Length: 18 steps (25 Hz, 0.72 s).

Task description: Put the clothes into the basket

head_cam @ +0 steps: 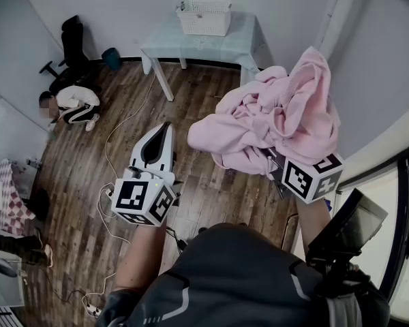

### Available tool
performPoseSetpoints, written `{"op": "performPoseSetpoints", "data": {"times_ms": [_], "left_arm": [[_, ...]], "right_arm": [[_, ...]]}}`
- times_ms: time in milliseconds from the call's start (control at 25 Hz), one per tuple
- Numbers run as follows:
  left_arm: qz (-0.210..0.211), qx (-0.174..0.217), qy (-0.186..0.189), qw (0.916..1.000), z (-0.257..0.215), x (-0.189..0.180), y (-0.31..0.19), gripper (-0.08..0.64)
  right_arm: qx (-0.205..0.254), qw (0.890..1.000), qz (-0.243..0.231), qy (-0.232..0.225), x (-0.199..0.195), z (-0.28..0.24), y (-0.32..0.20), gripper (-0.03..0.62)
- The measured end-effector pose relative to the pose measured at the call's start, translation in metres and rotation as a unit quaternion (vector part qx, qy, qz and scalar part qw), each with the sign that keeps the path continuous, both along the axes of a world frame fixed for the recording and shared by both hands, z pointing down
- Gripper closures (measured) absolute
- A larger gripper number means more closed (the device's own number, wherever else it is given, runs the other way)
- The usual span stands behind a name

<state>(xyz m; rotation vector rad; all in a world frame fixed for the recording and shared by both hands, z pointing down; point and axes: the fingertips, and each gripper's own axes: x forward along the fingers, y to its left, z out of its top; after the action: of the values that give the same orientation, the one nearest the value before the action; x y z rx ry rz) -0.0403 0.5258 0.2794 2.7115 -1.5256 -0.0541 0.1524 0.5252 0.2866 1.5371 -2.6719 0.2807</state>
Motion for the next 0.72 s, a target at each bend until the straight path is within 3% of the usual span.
{"op": "performPoseSetpoints", "data": {"times_ms": [720], "left_arm": [[0.012, 0.006, -0.006, 0.9999, -0.0028, 0.0103, 0.0097, 0.551]], "right_arm": [[0.004, 1.000, -0.006, -0.002, -0.0003, -0.0018, 0.0001, 0.281]]}}
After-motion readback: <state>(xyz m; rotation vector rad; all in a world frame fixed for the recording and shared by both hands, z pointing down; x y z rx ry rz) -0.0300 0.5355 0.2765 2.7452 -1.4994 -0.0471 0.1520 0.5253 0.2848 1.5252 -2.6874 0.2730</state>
